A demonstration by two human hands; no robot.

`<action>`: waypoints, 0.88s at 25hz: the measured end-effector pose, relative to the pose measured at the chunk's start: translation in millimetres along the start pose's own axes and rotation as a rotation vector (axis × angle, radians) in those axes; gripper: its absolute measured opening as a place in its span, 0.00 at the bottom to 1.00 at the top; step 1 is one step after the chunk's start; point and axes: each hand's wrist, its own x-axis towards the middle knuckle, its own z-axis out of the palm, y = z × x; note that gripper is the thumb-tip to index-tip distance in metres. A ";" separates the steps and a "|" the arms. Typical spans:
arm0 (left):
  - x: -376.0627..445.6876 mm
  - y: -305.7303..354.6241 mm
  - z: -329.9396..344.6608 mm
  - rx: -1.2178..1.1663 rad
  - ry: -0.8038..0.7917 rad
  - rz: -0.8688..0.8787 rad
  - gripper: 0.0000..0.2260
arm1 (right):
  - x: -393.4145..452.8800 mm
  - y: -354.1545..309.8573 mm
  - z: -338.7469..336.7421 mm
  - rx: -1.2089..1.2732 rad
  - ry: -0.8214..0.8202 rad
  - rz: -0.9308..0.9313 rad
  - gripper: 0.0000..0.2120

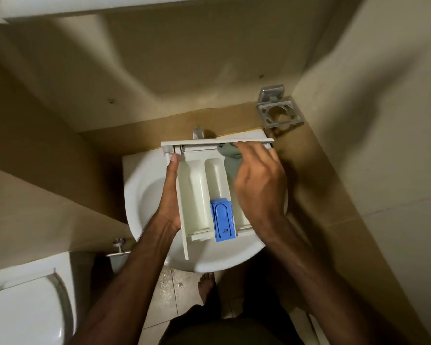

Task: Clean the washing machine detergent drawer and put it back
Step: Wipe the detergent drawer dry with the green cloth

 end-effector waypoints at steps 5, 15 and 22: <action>1.5 2.4 -2.7 -0.011 -0.018 0.000 0.34 | -2.1 -19.2 -27.7 0.421 -0.038 0.354 0.14; 0.9 4.4 -0.5 -0.034 -0.113 -0.026 0.41 | -27.3 -38.5 0.3 -0.117 -0.500 -0.032 0.15; -0.4 6.6 -2.0 -0.008 -0.100 -0.005 0.34 | -16.8 -28.9 -3.7 0.027 -0.584 0.049 0.07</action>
